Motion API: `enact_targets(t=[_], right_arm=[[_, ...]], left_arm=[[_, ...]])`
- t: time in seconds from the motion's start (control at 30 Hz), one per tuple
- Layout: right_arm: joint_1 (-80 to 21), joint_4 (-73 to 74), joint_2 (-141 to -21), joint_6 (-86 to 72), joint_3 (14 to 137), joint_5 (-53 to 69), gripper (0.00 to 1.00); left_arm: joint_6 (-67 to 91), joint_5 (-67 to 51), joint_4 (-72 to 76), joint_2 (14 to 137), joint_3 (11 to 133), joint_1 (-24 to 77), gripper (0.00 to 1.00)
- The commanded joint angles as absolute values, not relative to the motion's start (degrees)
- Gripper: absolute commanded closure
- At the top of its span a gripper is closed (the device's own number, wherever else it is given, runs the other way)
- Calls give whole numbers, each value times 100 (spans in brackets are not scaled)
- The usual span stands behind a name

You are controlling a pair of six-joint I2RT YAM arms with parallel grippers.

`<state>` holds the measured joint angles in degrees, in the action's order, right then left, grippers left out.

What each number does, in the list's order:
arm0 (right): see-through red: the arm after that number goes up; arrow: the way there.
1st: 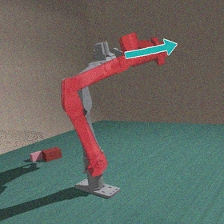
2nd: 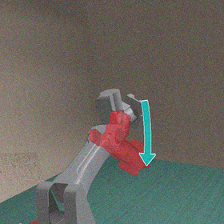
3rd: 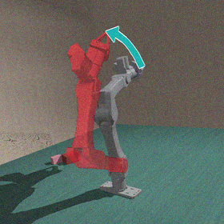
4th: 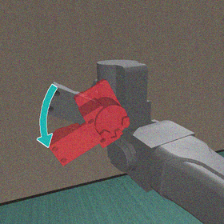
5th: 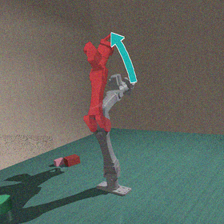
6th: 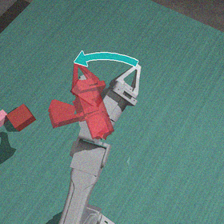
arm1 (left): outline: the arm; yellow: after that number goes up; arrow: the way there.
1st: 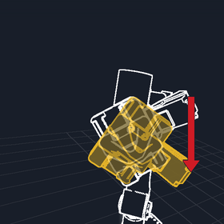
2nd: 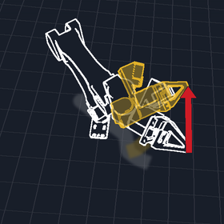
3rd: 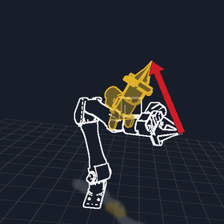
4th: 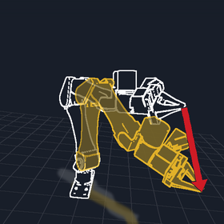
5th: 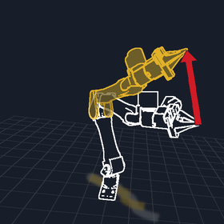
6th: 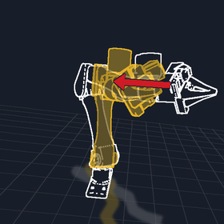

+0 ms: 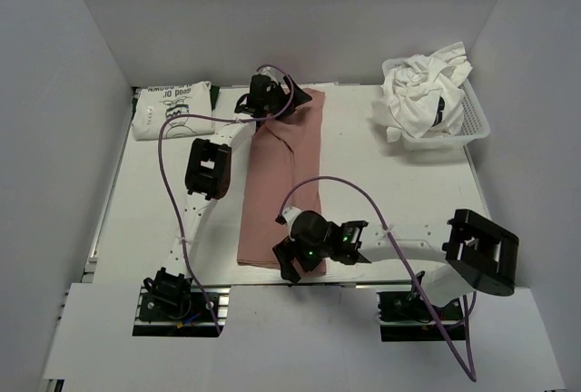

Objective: Fold and stack the t-shirts

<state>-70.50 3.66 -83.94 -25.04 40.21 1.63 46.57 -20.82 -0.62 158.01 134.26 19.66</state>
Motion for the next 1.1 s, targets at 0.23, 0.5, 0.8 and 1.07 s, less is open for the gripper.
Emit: enact_targets(t=[0.23, 0.5, 0.8, 1.07], right_arm=[[-7137, -343, -6513, -2521, 3683, -693, 10], [-7014, 604, -6284, -3628, 3709, -1633, 10], [-6750, 1159, -5573, -4166, 3015, -1521, 10], [-6706, 888, -5739, -4297, 2356, -677, 13]], left_arm=[[4062, -2046, -1642, 14583, 13658, 1907, 0], [2735, -1486, -3373, 12017, 11878, 1960, 0], [3969, -1319, -1942, 7430, 5005, 2126, 0], [4579, -1554, -2936, 5459, 2735, 2346, 2]])
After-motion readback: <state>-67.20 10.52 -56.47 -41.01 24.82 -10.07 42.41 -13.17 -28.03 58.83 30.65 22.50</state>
